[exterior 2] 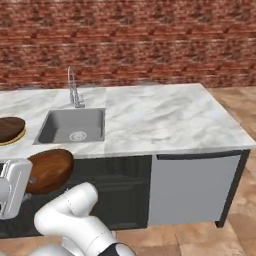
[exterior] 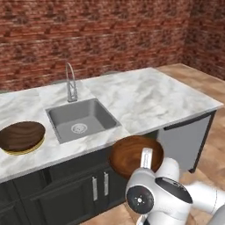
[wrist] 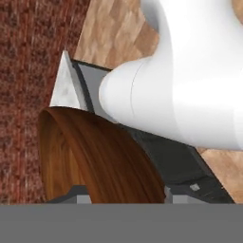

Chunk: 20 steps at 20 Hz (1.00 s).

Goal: Move the bowls from the cabinet to the plates on the dining table.

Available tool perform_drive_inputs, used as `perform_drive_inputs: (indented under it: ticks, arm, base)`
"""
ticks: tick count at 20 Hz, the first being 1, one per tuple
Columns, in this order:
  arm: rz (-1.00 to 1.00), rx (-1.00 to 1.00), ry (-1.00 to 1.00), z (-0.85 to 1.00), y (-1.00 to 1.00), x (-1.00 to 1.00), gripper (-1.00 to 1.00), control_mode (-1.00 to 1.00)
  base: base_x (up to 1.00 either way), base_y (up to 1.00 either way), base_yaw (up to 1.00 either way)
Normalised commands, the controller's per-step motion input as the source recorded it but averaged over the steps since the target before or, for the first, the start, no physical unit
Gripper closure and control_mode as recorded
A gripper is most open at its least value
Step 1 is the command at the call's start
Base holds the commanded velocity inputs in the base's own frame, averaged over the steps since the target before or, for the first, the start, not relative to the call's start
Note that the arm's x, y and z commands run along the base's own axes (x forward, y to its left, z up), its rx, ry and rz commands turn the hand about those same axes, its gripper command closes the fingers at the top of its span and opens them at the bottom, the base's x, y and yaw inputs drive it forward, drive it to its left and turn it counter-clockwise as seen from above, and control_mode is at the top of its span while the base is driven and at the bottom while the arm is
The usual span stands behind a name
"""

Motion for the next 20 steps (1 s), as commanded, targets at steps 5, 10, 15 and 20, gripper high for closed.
perform_drive_inputs:
  ticks: [5,10,15,20]
  arm:
    - [0.0,0.0,0.0,0.0,0.0,0.0,1.0,1.0]
    - [0.0,0.0,0.0,0.0,0.0,0.0,1.0,1.0]
    - [0.0,0.0,0.0,0.0,0.0,0.0,1.0,1.0]
    - [0.0,0.0,0.0,0.0,0.0,0.0,1.0,1.0]
  base:
    - [0.33,0.65,0.28]
    - [-0.08,0.89,0.24]
    - [-0.09,0.96,0.25]
    - [0.04,0.79,0.21]
